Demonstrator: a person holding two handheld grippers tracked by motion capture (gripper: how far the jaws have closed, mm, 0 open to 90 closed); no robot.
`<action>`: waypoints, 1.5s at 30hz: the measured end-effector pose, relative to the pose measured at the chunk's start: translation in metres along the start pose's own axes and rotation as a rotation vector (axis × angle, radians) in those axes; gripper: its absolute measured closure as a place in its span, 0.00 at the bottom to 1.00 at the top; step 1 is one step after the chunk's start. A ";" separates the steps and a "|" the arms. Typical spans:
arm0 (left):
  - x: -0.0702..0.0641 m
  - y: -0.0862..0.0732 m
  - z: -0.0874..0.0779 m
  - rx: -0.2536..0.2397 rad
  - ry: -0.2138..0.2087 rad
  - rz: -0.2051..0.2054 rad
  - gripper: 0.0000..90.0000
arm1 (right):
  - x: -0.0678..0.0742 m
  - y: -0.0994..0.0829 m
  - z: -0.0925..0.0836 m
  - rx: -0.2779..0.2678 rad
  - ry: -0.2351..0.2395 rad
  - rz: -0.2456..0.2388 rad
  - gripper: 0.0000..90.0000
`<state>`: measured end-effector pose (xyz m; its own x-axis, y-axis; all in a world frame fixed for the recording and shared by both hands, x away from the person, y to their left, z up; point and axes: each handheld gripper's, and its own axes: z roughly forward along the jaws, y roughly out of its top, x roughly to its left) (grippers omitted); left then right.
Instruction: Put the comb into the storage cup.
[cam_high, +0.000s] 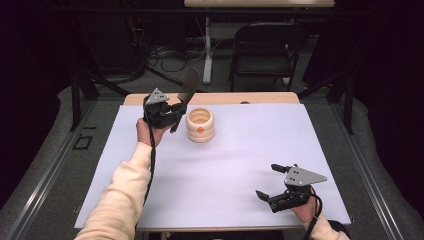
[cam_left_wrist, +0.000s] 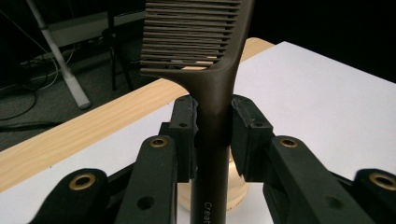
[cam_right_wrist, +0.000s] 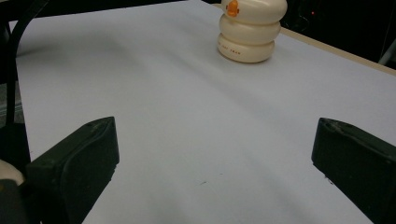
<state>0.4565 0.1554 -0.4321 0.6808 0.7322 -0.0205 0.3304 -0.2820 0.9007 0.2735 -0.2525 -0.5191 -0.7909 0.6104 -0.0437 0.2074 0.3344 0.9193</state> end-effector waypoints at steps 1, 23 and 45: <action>0.000 0.000 0.001 -0.002 0.001 -0.004 0.80 | 0.000 0.000 0.000 0.000 0.000 0.001 0.00; 0.005 0.003 0.010 -0.045 0.002 -0.019 0.80 | 0.000 0.000 0.000 0.001 -0.003 0.002 0.00; 0.008 0.010 0.013 -0.084 0.016 -0.021 0.80 | 0.000 0.000 0.000 0.002 -0.002 0.007 0.00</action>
<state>0.4733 0.1504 -0.4287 0.6635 0.7474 -0.0338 0.2883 -0.2137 0.9334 0.2740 -0.2527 -0.5194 -0.7882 0.6143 -0.0376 0.2145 0.3314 0.9188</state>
